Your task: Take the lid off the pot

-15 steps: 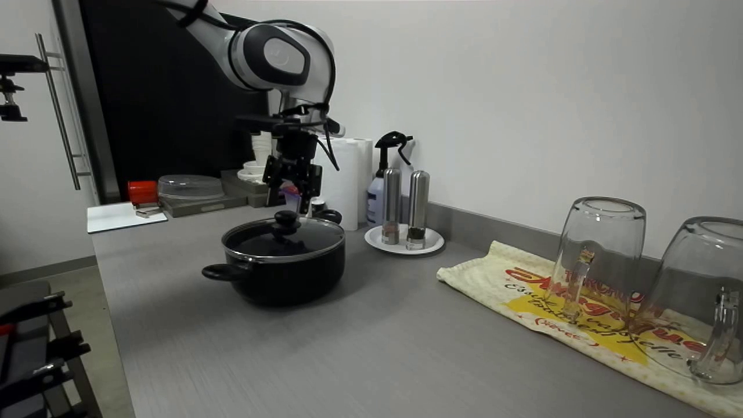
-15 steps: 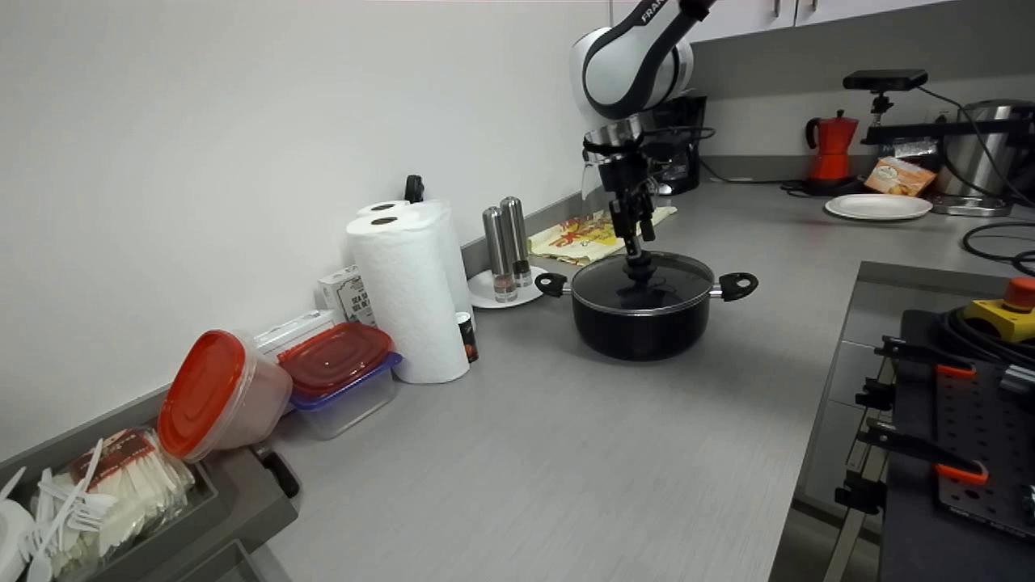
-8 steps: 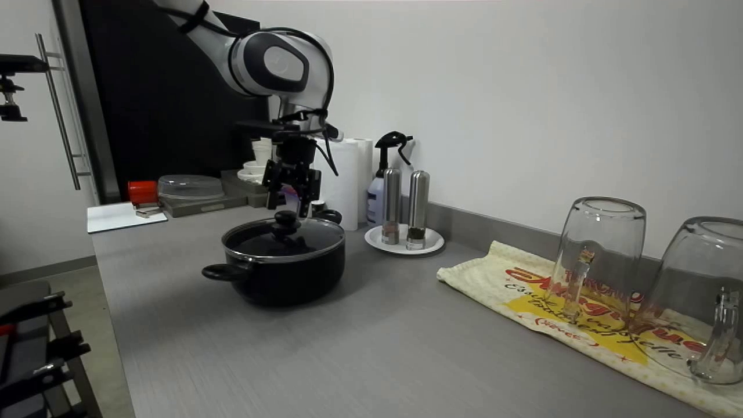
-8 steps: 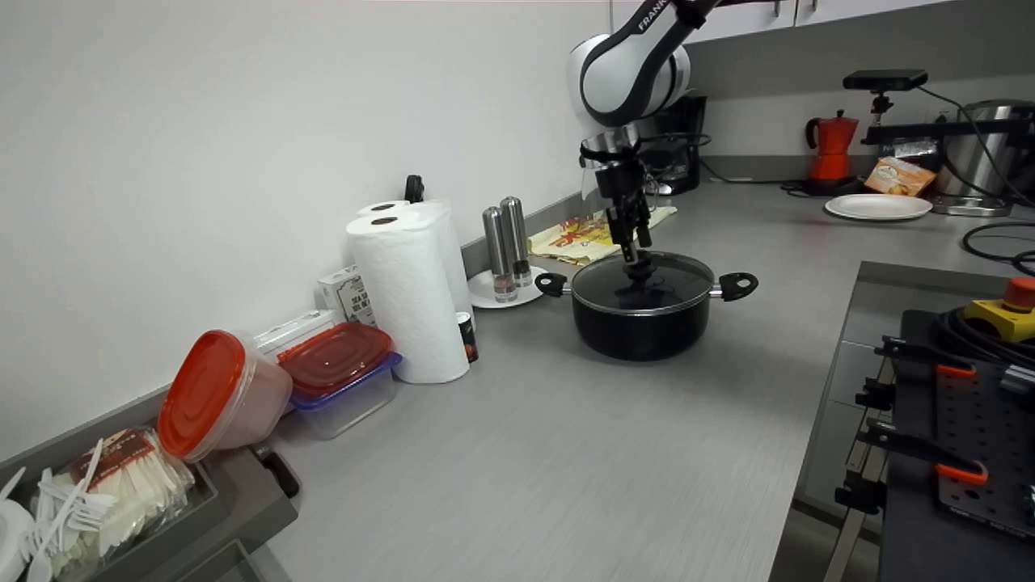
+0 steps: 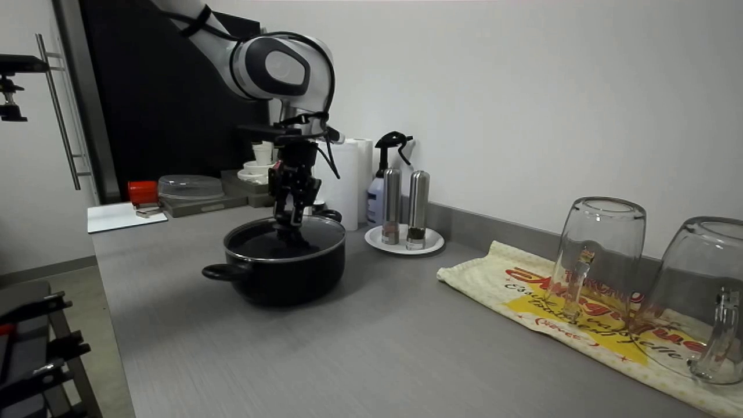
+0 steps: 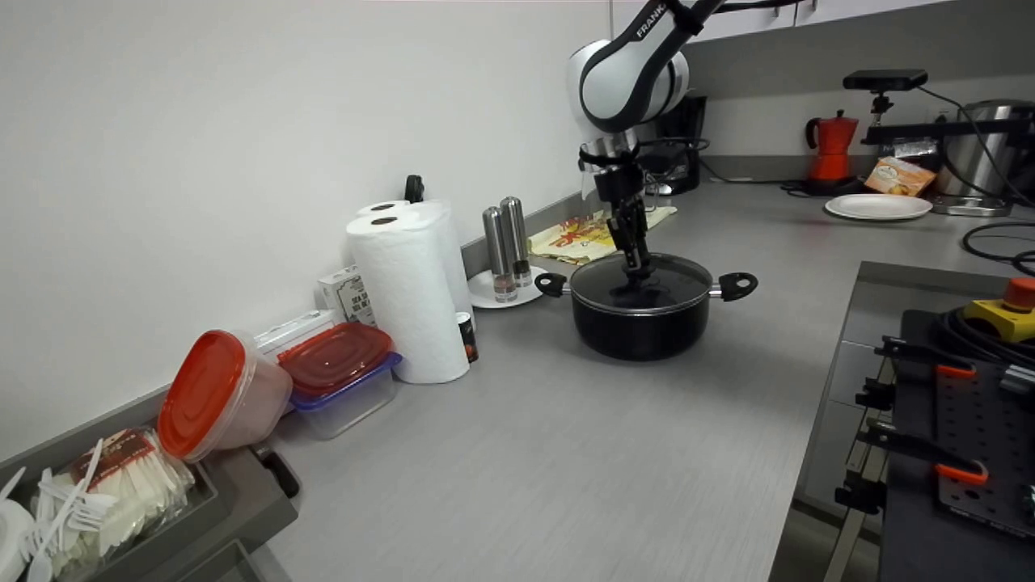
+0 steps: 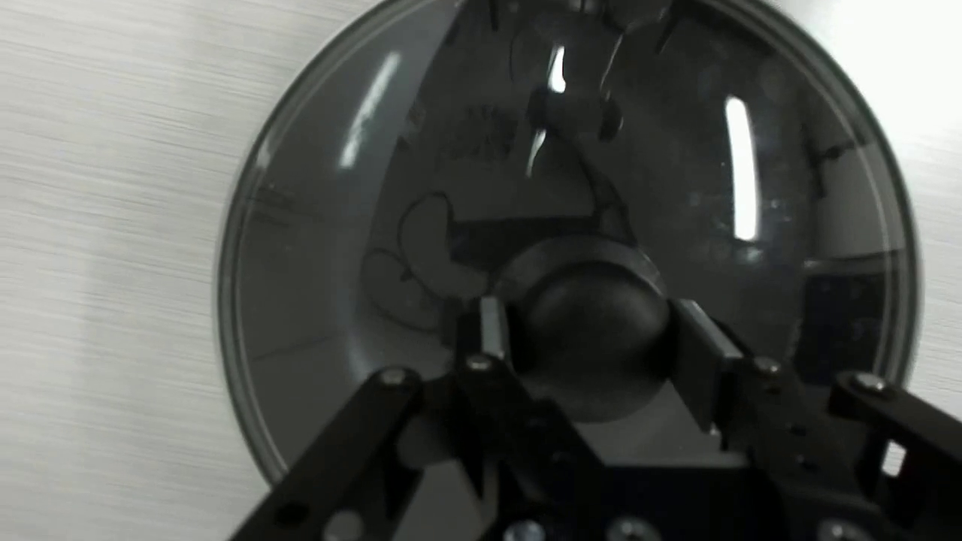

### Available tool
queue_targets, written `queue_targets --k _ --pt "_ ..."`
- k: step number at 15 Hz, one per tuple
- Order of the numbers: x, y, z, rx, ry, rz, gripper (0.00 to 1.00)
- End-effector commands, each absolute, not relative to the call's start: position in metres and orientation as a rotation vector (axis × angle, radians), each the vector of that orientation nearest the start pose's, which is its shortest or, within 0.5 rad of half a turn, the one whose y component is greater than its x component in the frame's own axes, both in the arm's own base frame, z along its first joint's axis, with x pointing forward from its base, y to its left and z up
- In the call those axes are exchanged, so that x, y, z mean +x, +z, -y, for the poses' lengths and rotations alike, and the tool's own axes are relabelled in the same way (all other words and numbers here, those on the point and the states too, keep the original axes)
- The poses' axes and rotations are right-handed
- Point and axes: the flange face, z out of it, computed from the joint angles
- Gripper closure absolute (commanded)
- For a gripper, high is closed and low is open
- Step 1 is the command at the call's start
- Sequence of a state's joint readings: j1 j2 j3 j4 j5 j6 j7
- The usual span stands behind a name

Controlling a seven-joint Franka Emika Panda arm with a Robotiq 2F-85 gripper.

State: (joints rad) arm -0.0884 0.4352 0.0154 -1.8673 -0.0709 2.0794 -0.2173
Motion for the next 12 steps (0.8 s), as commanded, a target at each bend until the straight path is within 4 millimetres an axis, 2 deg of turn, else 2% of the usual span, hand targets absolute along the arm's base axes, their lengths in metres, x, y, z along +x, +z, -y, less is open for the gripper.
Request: queue_targets --k 1,4,6,9,12 --pt "0.612 0.262 0.047 -3.112 0.354 0.312 0.73" --pt "0.613 0.264 0.045 -3.113 0.354 0.319 0.75" --pt "0.614 0.272 0.041 -3.119 0.344 0.336 0.75" --pt "0.616 0.293 0.031 -3.118 0.316 0.394 0.75" --pt "0.618 0.318 0.011 -3.121 0.268 0.497 0.75"
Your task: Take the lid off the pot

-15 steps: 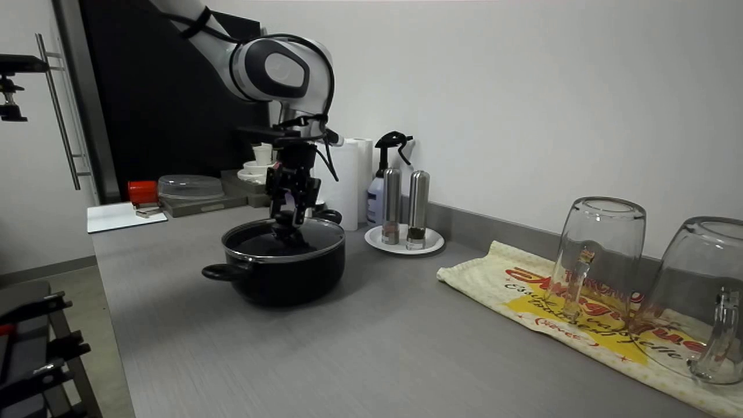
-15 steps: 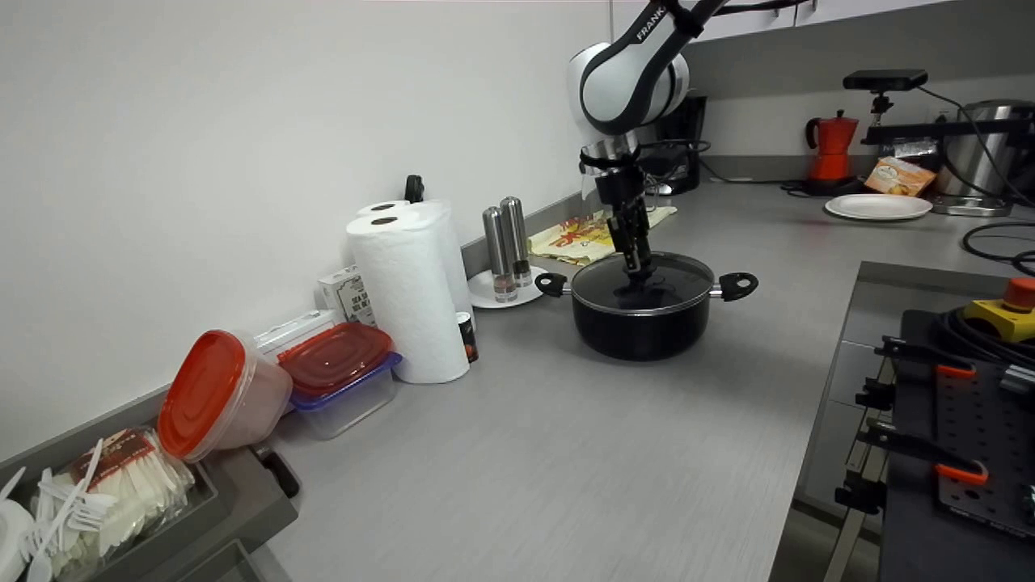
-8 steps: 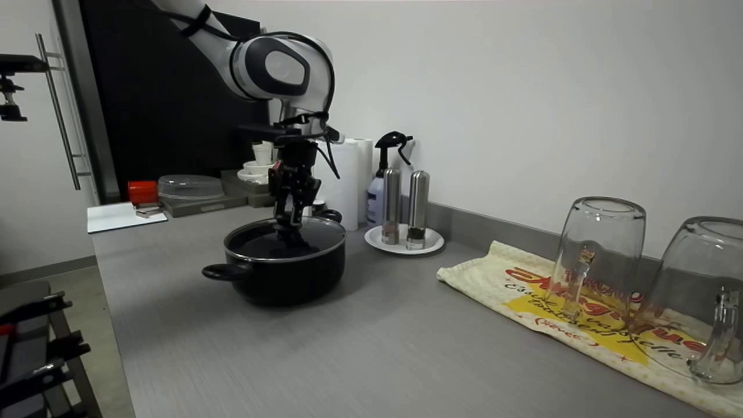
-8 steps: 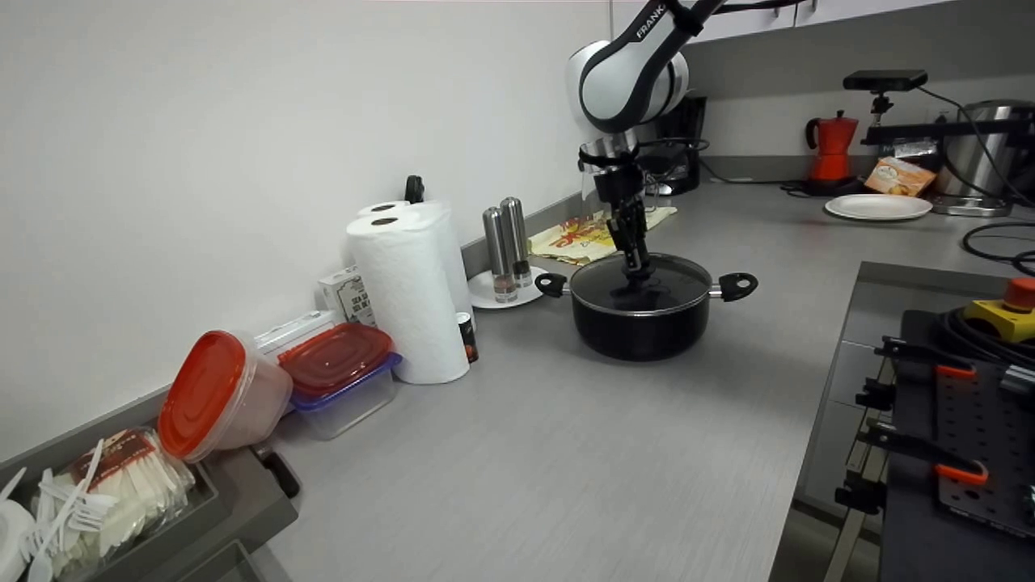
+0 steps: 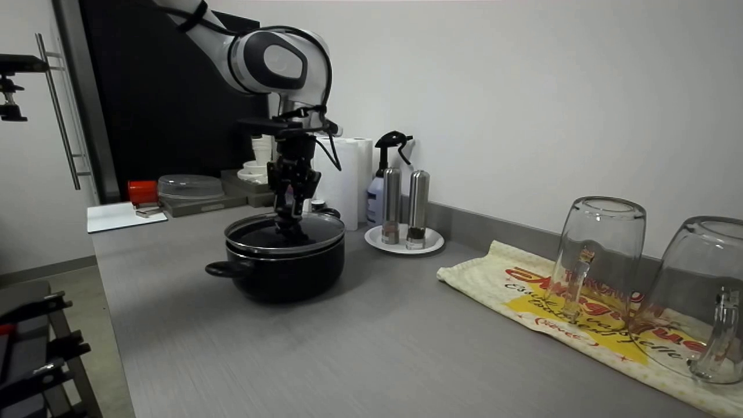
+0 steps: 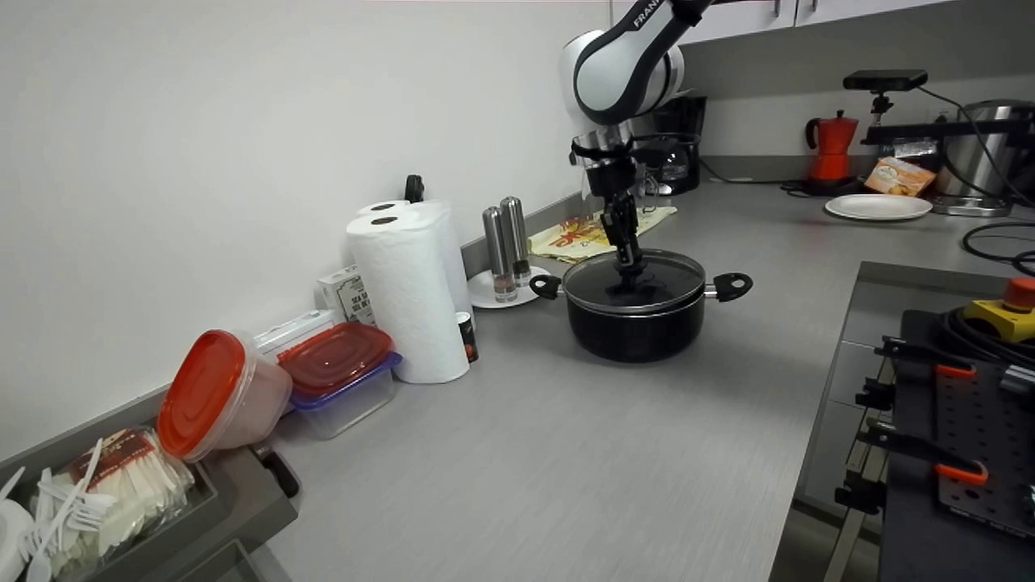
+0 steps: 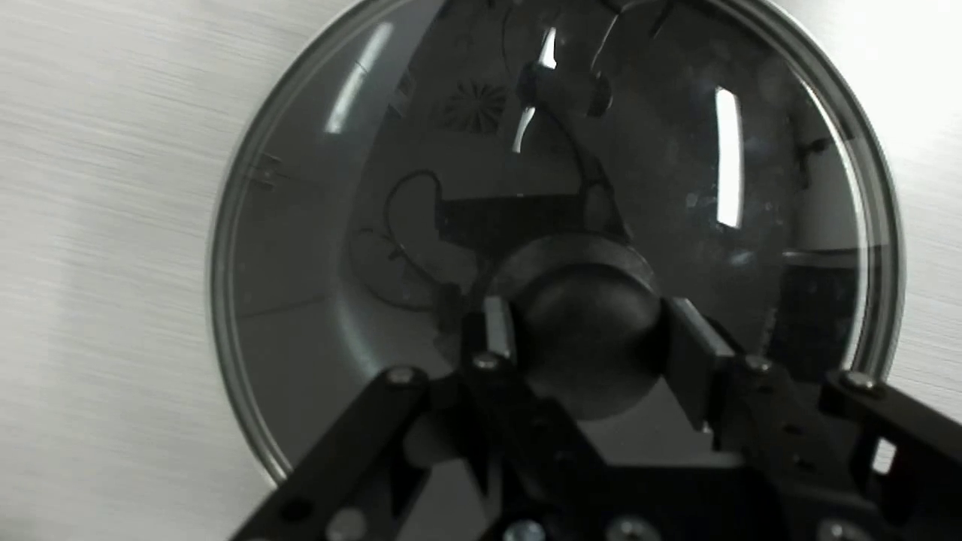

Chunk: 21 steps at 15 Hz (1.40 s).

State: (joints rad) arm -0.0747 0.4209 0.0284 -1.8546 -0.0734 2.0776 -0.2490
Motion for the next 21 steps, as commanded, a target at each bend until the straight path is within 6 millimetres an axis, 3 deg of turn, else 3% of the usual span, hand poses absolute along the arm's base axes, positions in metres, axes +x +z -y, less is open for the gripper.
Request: queue_targets --k 1,5,9,16,19,21 --pt "0.619 0.324 0.002 -3.121 0.251 0.538 0.75" --pt "0.620 0.347 -0.043 -3.096 0.197 0.690 0.75" --pt "0.615 0.347 -0.102 -3.038 0.186 0.879 0.75" --pt "0.588 0.322 -0.231 -2.898 0.214 1.268 0.75" --pt "0.578 0.306 -0.288 -2.836 0.118 1.435 0.75" --pt "0.577 0.296 -0.315 -2.813 0.038 1.496 0.75"
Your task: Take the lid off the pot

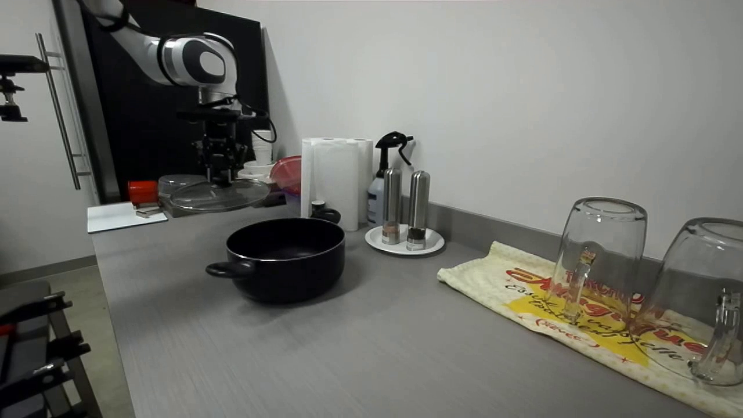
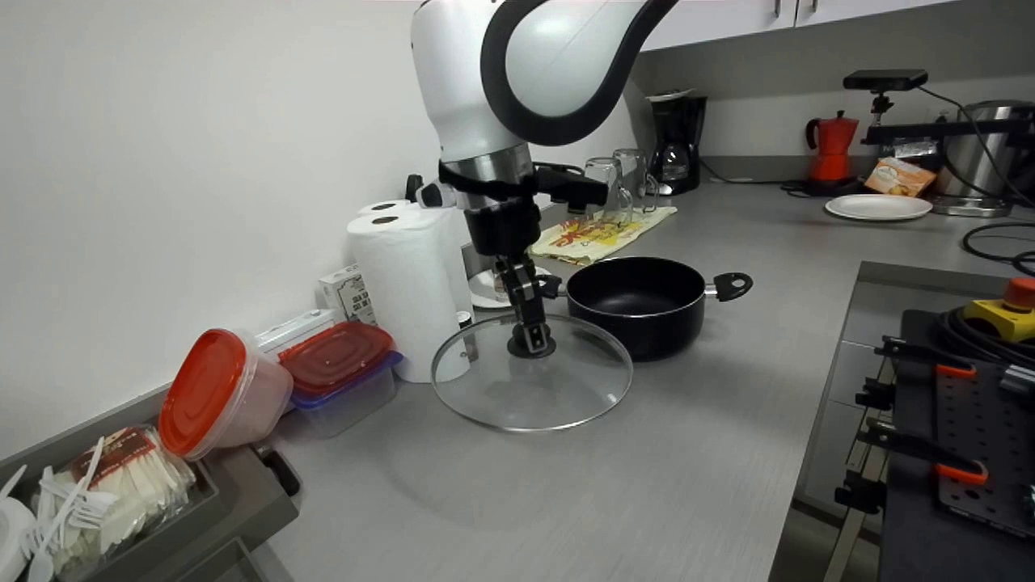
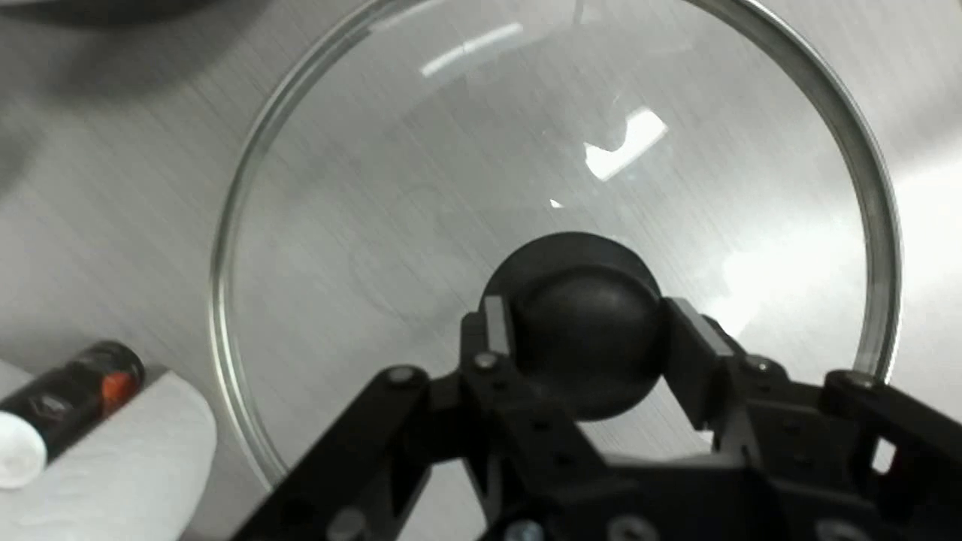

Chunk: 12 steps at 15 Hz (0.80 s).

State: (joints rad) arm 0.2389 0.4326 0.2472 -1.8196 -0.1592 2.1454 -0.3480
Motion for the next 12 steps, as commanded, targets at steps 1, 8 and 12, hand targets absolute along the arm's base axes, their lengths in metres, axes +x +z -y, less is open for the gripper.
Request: queue_targets --k 1,8,12 --pt "0.577 0.286 -0.327 -2.798 0.028 1.535 0.75" --pt "0.577 0.212 -0.337 -2.745 0.170 1.817 0.75" --pt "0.582 0.179 -0.324 -2.733 0.241 1.897 0.75"
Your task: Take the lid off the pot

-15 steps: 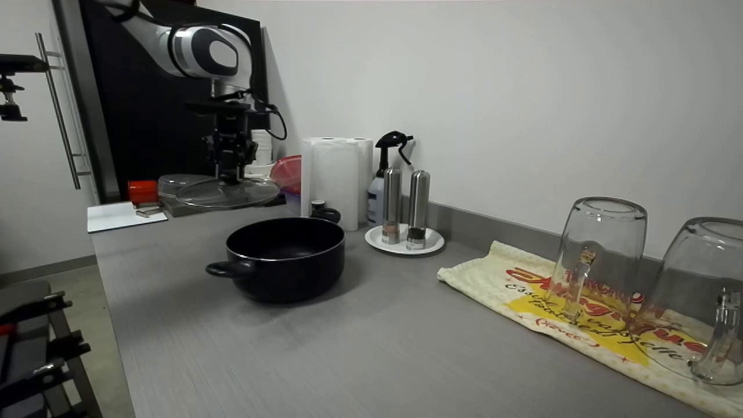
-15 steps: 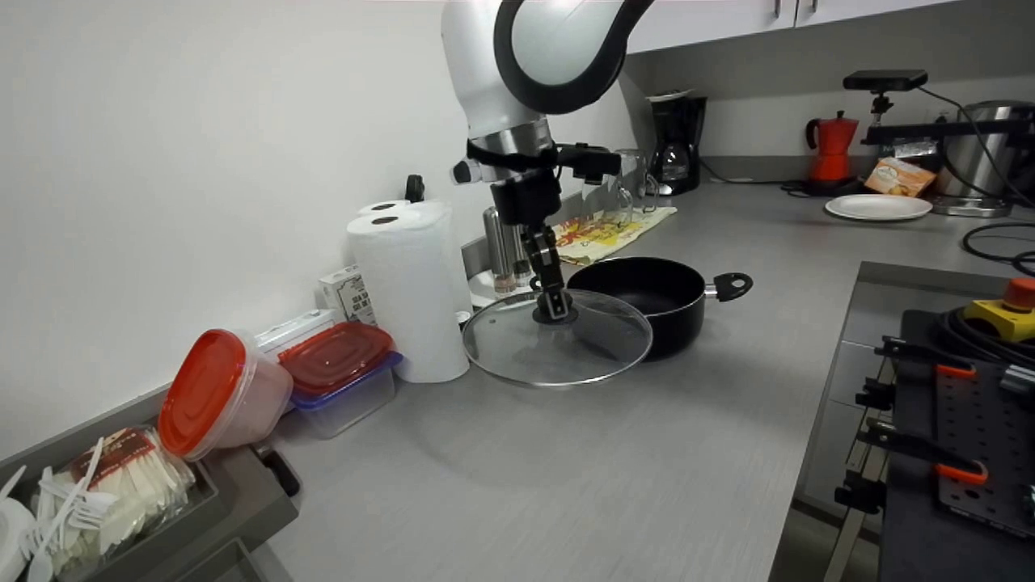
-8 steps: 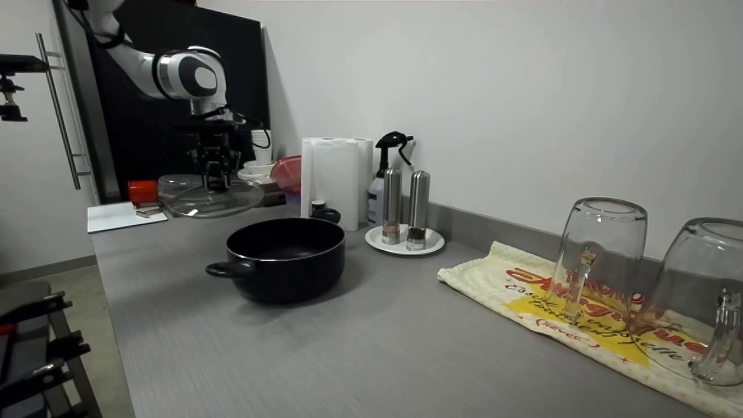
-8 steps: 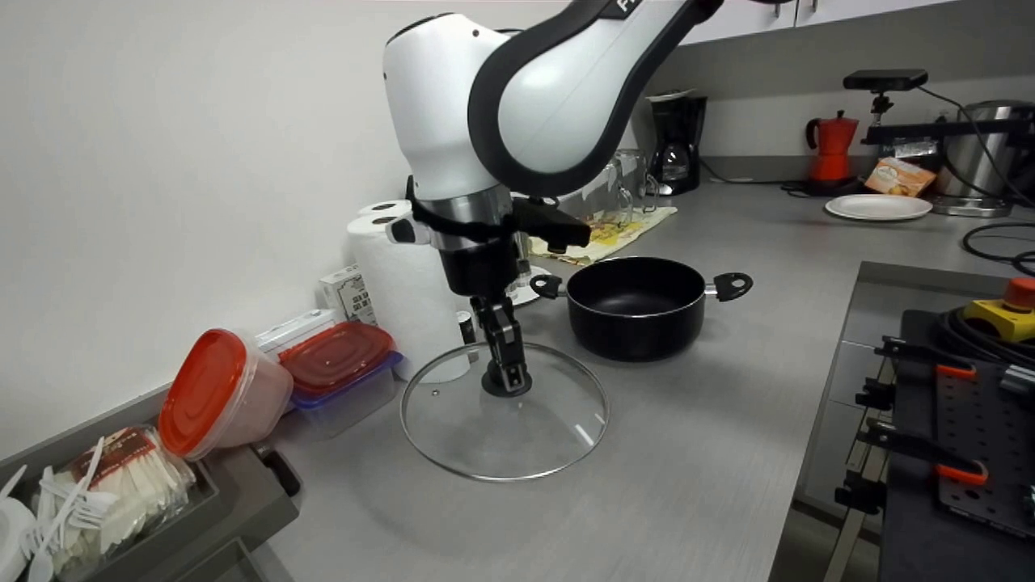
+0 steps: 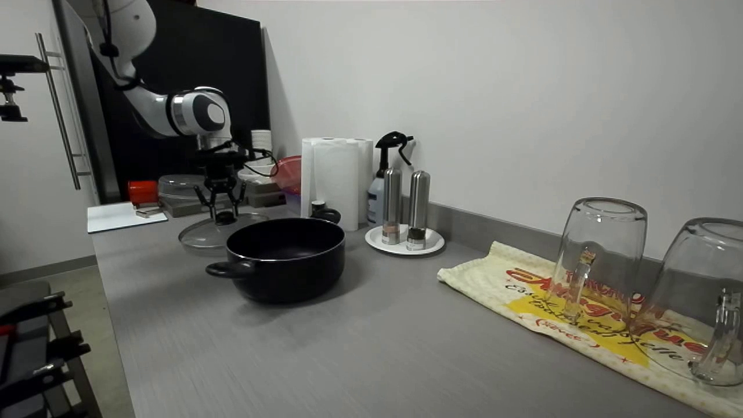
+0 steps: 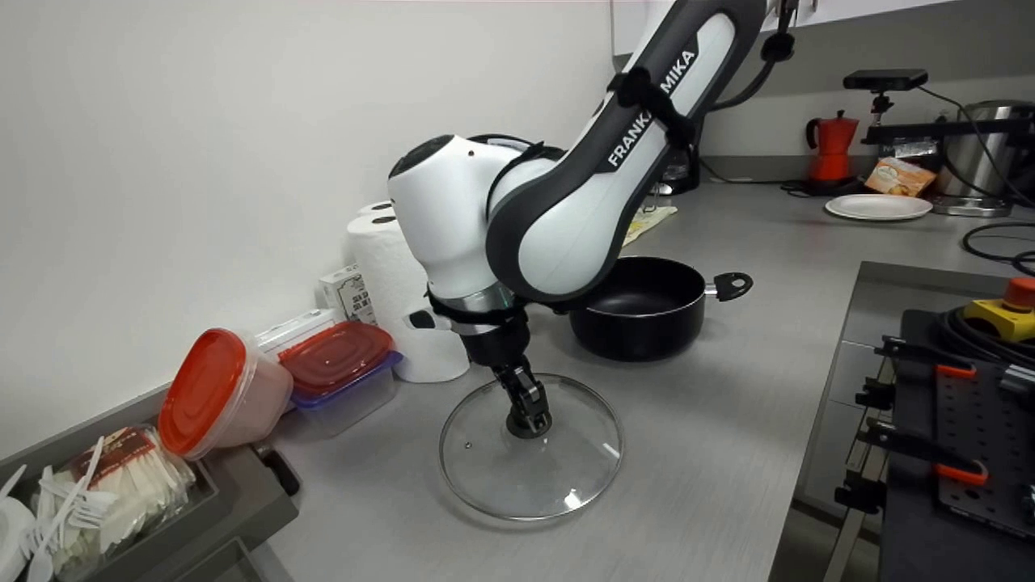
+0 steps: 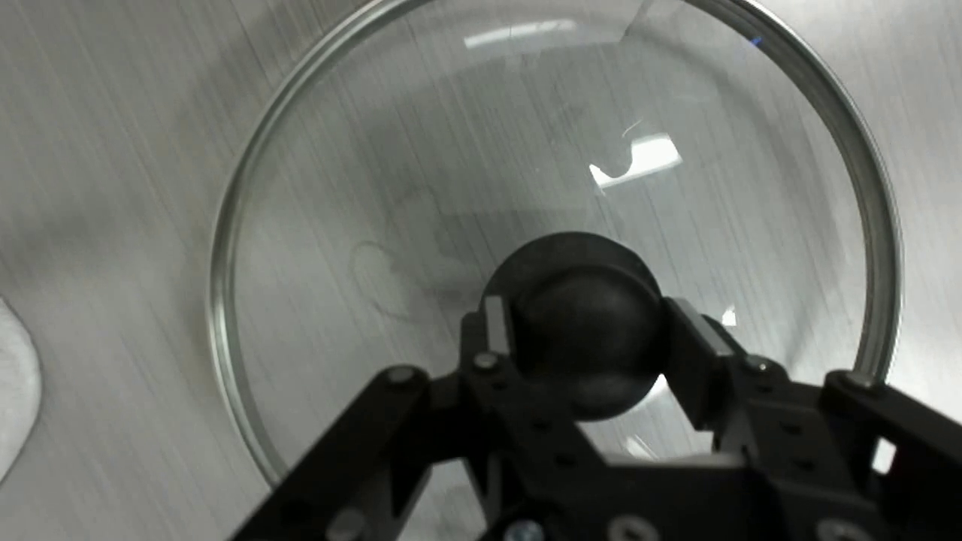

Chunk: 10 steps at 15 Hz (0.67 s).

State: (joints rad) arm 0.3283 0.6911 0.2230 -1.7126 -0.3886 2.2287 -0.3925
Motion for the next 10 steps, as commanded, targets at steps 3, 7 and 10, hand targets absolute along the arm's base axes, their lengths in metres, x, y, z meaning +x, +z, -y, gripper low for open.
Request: queue_targets --k 3,7,10 --pt "0.5834 0.1657 -0.3192 -2.716 0.278 1.916 0.75" --pt "0.5833 0.1635 -0.3165 -2.701 0.307 1.925 0.75" --pt "0.5780 0.1658 -0.3164 -2.711 0.281 1.875 0.50"
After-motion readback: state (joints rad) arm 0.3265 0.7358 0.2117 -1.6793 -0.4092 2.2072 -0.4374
